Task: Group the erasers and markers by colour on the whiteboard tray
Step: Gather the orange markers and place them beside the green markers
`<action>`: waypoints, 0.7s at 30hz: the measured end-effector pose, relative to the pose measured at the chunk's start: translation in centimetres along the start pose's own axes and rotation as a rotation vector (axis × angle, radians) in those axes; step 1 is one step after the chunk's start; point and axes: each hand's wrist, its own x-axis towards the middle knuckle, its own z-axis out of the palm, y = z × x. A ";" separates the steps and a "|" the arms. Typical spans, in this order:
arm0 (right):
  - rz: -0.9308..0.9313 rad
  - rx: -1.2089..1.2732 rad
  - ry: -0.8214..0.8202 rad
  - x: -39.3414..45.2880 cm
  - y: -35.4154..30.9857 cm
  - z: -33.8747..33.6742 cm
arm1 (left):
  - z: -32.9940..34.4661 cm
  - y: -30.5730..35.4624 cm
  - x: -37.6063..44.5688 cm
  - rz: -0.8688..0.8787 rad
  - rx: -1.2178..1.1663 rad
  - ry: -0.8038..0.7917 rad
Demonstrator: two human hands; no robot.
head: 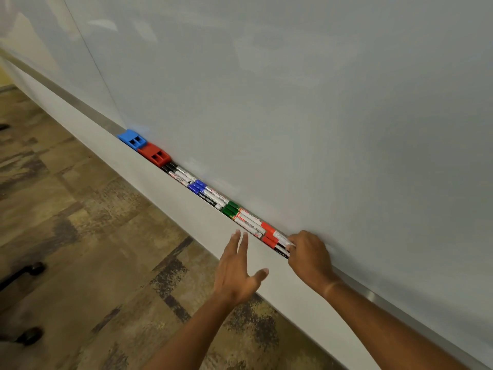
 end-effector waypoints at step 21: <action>0.053 -0.325 -0.131 0.0 0.0 0.7 | -0.8 -1.8 0.8 0.065 0.258 -0.094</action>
